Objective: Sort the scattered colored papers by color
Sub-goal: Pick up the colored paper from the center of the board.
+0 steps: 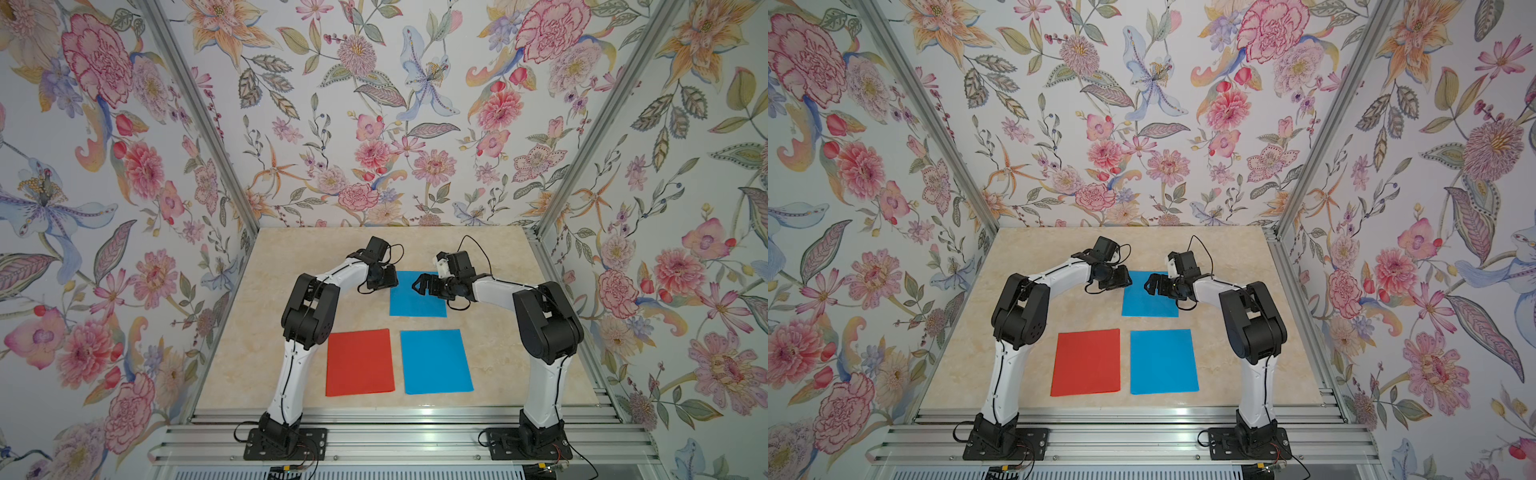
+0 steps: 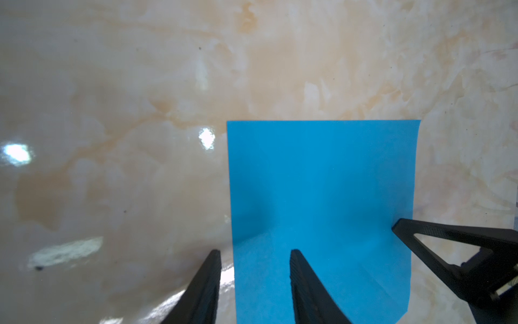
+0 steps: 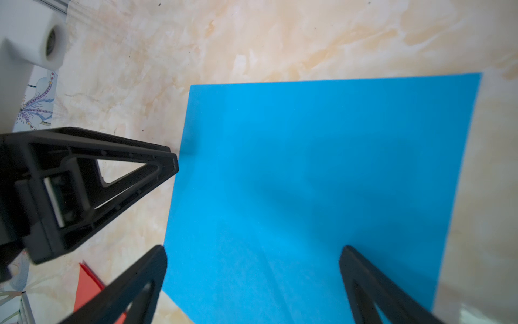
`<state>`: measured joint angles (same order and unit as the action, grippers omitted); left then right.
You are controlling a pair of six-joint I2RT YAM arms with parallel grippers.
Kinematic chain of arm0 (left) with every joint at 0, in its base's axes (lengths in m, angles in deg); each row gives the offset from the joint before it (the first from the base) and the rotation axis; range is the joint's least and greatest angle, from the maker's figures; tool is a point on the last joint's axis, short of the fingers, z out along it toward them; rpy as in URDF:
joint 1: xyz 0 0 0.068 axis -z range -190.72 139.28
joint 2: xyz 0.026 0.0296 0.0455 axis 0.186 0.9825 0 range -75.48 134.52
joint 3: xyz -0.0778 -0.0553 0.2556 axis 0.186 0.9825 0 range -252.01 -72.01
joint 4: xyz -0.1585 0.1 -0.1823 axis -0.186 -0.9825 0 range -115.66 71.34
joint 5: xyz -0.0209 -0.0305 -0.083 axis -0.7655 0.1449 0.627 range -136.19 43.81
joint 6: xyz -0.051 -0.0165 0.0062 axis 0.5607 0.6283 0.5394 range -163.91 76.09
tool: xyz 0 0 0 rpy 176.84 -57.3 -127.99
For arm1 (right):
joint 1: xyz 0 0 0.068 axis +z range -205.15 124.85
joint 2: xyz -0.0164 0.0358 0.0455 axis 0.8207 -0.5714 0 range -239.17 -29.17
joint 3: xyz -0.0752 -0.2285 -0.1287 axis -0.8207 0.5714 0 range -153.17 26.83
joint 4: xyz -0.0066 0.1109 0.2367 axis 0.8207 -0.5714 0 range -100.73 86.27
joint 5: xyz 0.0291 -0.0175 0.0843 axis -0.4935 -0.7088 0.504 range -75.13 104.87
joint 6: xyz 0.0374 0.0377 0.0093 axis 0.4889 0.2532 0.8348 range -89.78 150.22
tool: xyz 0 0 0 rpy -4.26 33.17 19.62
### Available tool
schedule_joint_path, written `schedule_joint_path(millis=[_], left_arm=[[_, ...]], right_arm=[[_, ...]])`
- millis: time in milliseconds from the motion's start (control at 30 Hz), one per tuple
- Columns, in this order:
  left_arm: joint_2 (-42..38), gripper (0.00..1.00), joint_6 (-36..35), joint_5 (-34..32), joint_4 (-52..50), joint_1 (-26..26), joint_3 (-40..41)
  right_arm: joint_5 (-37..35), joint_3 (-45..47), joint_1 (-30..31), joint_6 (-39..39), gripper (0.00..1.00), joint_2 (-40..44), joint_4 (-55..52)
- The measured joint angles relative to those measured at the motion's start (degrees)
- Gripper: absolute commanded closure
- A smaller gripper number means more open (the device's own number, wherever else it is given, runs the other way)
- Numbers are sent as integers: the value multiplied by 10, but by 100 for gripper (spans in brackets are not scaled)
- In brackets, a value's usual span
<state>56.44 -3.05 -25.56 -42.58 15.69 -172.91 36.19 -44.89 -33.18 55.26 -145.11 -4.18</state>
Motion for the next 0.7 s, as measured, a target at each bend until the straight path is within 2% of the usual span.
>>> schedule_joint_path(millis=[467, 700], left_arm=[[10, 57, 42, 11, 35, 14, 0], [12, 57, 81, 49, 108, 14, 26]], right_arm=[[10, 0, -3, 0, 0, -2, 5], [16, 0, -4, 0, 0, -5, 13]])
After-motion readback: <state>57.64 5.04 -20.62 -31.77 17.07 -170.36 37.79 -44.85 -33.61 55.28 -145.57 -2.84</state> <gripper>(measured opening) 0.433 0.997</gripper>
